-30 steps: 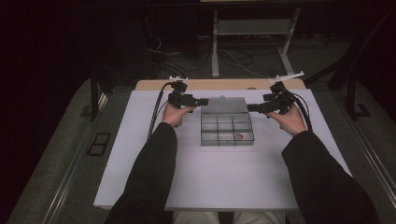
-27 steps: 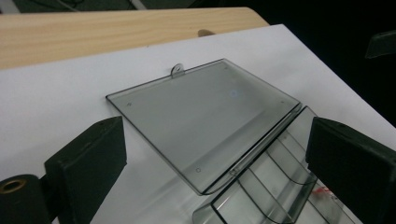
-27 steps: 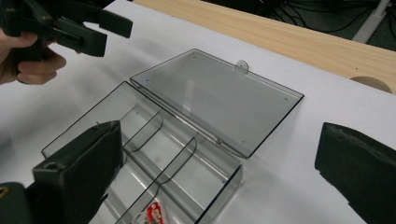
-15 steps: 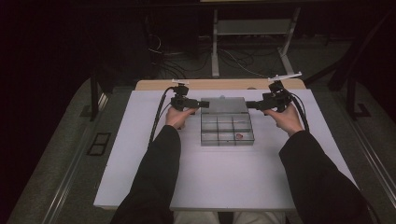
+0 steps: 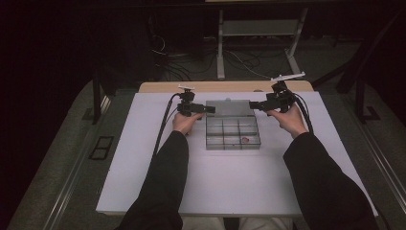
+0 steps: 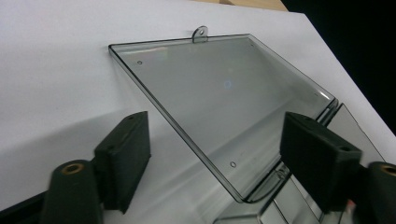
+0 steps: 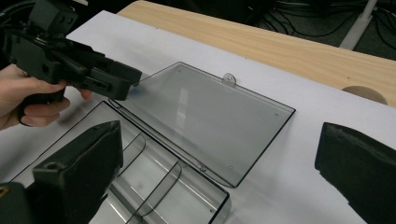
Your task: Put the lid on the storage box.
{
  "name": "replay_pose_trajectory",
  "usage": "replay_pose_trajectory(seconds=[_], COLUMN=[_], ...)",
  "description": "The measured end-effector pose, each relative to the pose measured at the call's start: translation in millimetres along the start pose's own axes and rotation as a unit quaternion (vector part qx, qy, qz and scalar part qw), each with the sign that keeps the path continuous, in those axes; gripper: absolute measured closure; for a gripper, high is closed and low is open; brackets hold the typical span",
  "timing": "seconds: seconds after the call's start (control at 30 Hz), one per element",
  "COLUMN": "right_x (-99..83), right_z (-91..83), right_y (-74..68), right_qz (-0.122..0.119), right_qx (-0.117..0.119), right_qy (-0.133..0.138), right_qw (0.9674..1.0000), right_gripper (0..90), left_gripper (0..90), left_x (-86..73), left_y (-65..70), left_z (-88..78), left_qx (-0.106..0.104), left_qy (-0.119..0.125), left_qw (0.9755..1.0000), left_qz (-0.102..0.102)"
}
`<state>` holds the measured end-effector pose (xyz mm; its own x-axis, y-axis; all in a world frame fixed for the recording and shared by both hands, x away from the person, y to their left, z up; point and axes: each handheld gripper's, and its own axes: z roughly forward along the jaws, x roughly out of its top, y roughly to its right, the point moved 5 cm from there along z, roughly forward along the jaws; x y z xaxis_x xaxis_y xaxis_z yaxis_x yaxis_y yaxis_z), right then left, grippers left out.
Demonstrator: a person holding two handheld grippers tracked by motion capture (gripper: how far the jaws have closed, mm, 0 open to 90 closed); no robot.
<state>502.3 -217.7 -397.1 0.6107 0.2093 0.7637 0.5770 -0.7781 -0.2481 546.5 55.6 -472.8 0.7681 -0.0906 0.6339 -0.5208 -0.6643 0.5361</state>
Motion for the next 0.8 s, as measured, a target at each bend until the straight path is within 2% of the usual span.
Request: replay_pose_trajectory(seconds=[0.2,0.3,0.6,0.7,0.8], right_x=[1.1,1.6,2.5,2.5,2.6], right_z=[4.6,4.8,0.0,-1.2,-1.2], right_y=[-0.9,-0.7,2.1,2.7,4.1], right_qz=[0.0,-0.004,-0.003,-0.003,-0.005], right_qx=[-0.001,-0.001,-0.006,-0.007,-0.008], right_qy=[0.002,0.006,0.011,0.011,0.013], right_qw=[1.0,1.0,0.9999,0.9999,0.9999], right_gripper=[0.3,0.3,0.3,0.3,0.3], left_gripper=[33.3,35.6,41.8,44.7,48.0], left_x=[-3.0,-4.7,-5.7,-5.1,-4.3], left_y=[-1.9,-2.2,-4.6,-5.5,-5.8], left_z=[5.8,9.5,9.9,8.7,7.3], left_qx=[-0.004,-0.01,-0.024,-0.024,-0.02], left_qy=[-0.004,-0.001,0.005,0.013,0.019], left_qw=[1.0,0.9997,0.9989,0.9989,0.9993], left_qz=[-0.007,-0.021,-0.041,-0.039,-0.026])
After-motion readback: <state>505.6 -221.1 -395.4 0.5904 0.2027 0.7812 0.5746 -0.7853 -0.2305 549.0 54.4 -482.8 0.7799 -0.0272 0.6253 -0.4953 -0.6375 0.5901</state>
